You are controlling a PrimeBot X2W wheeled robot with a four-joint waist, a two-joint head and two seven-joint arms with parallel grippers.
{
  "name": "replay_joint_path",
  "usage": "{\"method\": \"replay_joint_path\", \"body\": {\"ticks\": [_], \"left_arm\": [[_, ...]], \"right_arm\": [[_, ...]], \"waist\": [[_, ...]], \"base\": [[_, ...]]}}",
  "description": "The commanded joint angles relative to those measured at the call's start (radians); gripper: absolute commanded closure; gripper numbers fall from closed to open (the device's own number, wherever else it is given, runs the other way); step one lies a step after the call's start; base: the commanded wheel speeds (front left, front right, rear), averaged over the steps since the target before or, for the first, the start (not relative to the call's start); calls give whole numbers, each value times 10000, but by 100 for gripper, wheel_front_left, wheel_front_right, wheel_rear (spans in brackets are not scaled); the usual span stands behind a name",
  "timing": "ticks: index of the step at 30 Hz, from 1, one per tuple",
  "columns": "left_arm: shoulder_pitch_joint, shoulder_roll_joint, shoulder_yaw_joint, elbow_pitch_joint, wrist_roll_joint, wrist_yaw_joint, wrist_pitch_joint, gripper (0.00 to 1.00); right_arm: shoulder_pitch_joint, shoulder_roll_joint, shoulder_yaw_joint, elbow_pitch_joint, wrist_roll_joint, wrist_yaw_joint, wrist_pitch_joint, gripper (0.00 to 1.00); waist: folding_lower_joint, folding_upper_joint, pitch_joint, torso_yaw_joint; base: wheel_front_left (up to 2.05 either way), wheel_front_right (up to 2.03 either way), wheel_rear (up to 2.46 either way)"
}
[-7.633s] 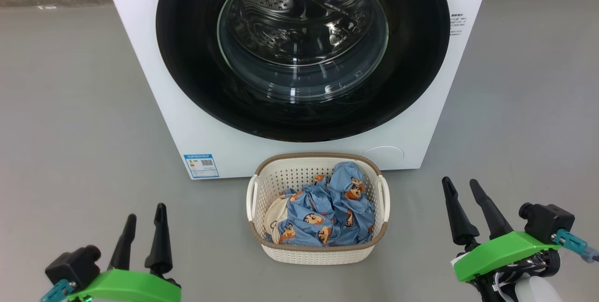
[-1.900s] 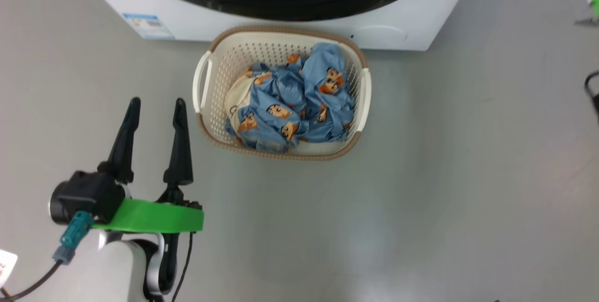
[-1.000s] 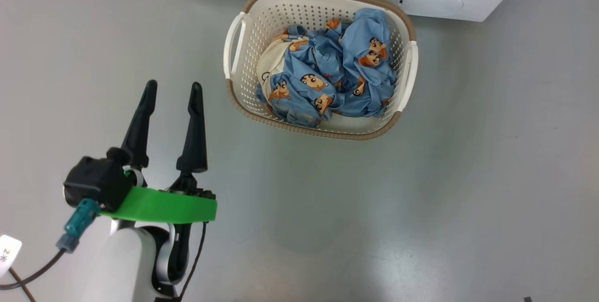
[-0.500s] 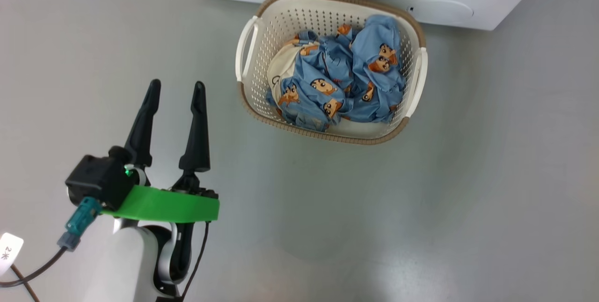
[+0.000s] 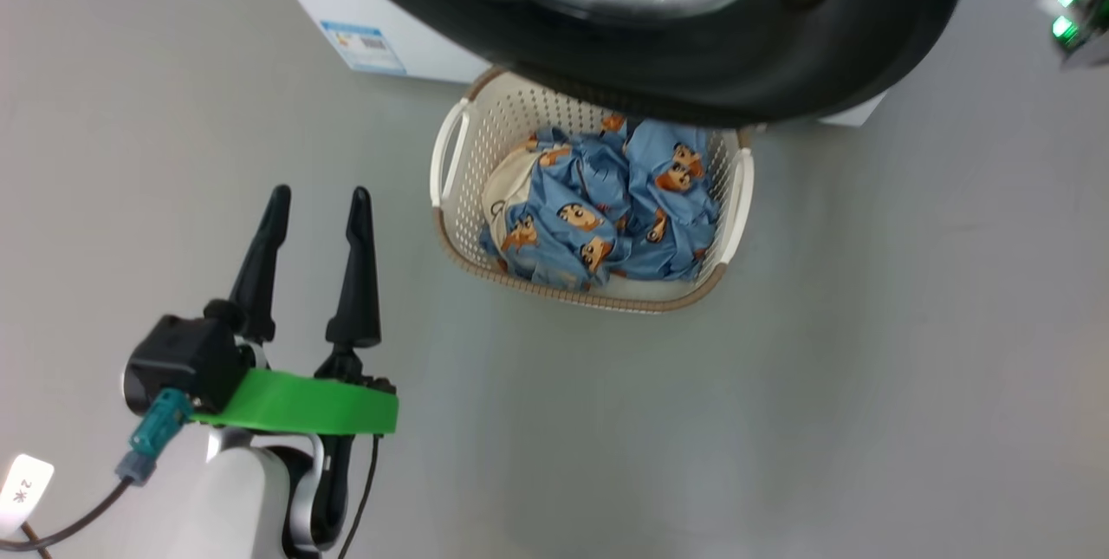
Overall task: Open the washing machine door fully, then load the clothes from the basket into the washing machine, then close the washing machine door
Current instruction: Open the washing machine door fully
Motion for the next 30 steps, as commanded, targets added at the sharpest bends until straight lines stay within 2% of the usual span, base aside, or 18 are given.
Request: {"method": "replay_joint_path", "body": {"ticks": [1,14,22,30], "left_arm": [[169,223,374,-175,118,-34,-63,0],[722,223,557,171,282,-208,-63,0],[1304,223,635,271,264,-236,-63,0],[1857,223,765,464,462,-351,-63,0]], "right_arm": [[450,252,173,-496,138,17,169,100],[2364,608,258,-1668,465,17,551,100],[3932,659,-72,-2274,754,17,549,100],[5374,1025,-171,-2763,965,17,765,100]], "waist": [[0,0,-342,-168],[0,0,-1366,65],[0,0,-2260,603],[0,0,-3196,1259]], "base": [[0,0,0],[0,0,0],[0,0,0],[0,0,0]]}}
